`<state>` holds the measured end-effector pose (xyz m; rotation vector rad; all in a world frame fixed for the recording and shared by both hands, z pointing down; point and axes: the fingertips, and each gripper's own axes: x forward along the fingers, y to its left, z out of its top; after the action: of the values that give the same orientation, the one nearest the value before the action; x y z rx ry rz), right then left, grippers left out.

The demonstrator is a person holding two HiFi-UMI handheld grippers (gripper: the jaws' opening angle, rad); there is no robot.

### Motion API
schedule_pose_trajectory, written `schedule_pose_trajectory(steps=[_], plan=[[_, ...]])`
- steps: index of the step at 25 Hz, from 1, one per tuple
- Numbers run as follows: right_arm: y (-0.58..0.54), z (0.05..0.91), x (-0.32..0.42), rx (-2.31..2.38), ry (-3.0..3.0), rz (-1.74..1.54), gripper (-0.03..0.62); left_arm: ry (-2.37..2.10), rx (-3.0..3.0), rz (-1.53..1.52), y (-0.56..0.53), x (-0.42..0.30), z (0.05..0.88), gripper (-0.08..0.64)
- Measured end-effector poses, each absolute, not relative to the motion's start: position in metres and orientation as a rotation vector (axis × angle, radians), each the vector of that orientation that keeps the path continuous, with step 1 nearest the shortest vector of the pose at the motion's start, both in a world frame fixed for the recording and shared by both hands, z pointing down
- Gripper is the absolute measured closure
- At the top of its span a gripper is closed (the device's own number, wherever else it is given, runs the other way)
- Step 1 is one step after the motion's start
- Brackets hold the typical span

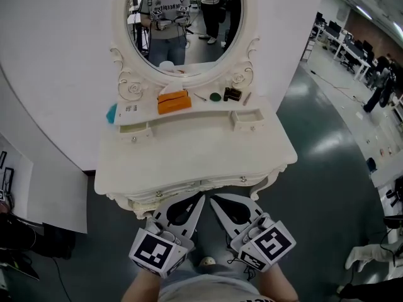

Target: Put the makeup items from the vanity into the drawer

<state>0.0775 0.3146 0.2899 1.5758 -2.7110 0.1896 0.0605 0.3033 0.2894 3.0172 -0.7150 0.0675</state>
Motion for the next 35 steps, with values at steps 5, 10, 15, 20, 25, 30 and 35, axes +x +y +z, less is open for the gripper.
schedule_pose_trajectory(steps=[5, 10, 15, 20, 25, 30, 35], plan=[[0.282, 0.289, 0.065, 1.588, -2.697, 0.191, 0.581, -0.698, 2.985, 0.091, 0.273, 0.048, 0.291, 0.548], [0.245, 0.286, 0.047, 1.591, -2.688, 0.193, 0.581, -0.696, 3.007, 0.066, 0.233, 0.030, 0.285, 0.548], [0.208, 0.285, 0.029, 1.594, -2.680, 0.196, 0.581, -0.687, 3.007, 0.058, 0.196, 0.012, 0.282, 0.548], [0.177, 0.289, 0.007, 1.581, -2.675, 0.203, 0.580, -0.695, 3.011, 0.041, 0.163, -0.009, 0.285, 0.548], [0.152, 0.290, -0.016, 1.558, -2.686, 0.212, 0.580, -0.711, 2.980, 0.051, 0.140, -0.032, 0.287, 0.549], [0.127, 0.289, -0.046, 1.520, -2.709, 0.205, 0.580, -0.762, 2.992, 0.033, 0.113, -0.063, 0.287, 0.548], [0.108, 0.288, -0.073, 1.476, -2.729, 0.196, 0.580, -0.817, 2.981, 0.015, 0.093, -0.091, 0.285, 0.548]])
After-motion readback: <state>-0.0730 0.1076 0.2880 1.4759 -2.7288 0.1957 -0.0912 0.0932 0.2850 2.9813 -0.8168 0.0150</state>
